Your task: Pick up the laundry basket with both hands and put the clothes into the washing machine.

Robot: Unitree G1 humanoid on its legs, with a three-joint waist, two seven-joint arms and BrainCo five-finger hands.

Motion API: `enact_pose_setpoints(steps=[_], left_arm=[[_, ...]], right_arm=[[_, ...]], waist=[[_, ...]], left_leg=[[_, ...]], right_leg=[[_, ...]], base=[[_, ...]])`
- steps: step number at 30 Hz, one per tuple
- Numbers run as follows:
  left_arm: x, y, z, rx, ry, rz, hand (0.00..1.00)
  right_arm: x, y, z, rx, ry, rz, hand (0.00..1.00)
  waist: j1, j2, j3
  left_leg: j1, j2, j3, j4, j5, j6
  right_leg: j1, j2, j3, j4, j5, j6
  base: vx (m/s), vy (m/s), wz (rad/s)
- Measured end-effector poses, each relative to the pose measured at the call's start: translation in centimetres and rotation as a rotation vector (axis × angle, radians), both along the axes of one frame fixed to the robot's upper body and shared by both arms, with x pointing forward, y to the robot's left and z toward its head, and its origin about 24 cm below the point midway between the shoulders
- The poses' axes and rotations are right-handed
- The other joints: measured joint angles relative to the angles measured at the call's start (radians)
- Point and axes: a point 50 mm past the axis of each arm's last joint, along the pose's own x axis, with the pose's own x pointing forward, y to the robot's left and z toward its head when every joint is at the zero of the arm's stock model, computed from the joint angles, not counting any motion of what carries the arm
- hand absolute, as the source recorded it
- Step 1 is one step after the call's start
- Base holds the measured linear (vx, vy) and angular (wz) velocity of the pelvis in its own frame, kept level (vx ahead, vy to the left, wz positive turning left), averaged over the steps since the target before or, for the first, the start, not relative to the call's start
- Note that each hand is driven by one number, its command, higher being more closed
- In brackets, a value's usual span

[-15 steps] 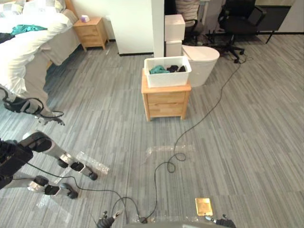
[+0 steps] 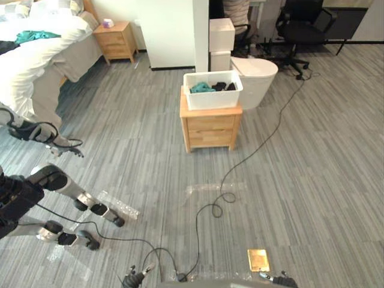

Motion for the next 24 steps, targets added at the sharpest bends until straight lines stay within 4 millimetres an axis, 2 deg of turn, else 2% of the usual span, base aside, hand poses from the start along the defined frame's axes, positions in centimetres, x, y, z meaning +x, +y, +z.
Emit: enact_pose_setpoints(steps=[19, 22, 23, 24], left_arm=[[-0.03, 0.04, 0.0, 0.0, 0.001, -0.001, 0.0], [0.17, 0.2, 0.06, 0.001, -0.006, 0.009, 0.0], [0.13, 0.2, 0.05, 0.001, -0.005, 0.011, 0.0], [0.34, 0.42, 0.14, 0.005, -0.014, 0.018, 0.0]], right_arm=[[-0.04, -0.01, -0.01, 0.006, -0.004, -0.019, 0.0], [0.46, 0.04, 0.06, 0.015, -0.023, -0.043, 0.0], [0.77, 0.07, 0.1, 0.019, -0.032, -0.049, 0.0], [0.88, 0.17, 0.11, 0.023, -0.036, -0.054, 0.0]], waist=[[-0.001, -0.006, 0.005], [-0.001, -0.007, 0.03], [-0.001, -0.009, 0.032], [-0.007, -0.015, 0.038]], left_leg=[[0.0, -0.021, -0.008, -0.002, 0.0, 0.0], [-0.01, -0.021, -0.032, -0.002, 0.007, 0.01], [-0.012, -0.019, -0.031, 0.0, 0.006, 0.01], [-0.058, -0.011, -0.031, 0.077, -0.03, 0.02]], right_leg=[[0.015, -0.015, -0.032, -0.009, 0.001, -0.002], [0.027, -0.014, -0.064, -0.02, 0.001, -0.002], [0.027, -0.013, -0.066, -0.021, 0.0, -0.004], [0.03, -0.007, -0.078, -0.016, -0.012, -0.03]], base=[[-0.01, -0.003, 0.04], [-0.04, -0.027, 0.22], [-0.01, -0.027, 0.15], [0.01, -0.036, 0.21]])
